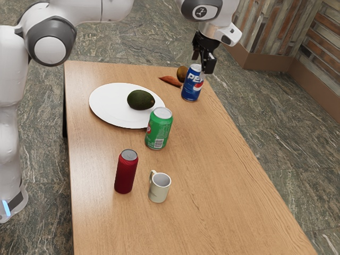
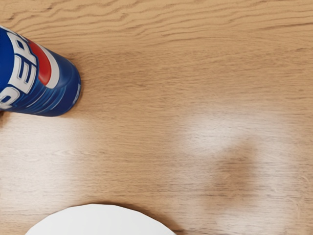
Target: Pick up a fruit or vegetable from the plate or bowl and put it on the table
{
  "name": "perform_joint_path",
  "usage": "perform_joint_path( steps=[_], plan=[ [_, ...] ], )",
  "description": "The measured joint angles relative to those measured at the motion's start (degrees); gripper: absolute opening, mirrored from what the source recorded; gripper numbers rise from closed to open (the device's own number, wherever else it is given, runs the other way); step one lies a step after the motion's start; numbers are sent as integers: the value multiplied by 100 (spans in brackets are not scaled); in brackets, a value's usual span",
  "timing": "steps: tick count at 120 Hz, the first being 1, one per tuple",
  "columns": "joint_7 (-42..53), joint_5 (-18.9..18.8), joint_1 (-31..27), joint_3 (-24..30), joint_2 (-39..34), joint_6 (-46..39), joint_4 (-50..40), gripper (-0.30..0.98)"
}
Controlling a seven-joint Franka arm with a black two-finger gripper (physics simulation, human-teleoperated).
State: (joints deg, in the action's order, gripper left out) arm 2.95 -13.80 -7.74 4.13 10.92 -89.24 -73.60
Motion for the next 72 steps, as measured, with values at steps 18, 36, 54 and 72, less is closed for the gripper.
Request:
perform_joint_path(
  steps=[18,36,54,72],
  plan=[
    [45,-61,290,40,-142,2,103,69],
    [72,-56,380,2,-128,-35,104,69],
    [102,-39,283,5,3,-93,-49,69],
    [171,409,457,80,90,79,-217,69]
  ],
)
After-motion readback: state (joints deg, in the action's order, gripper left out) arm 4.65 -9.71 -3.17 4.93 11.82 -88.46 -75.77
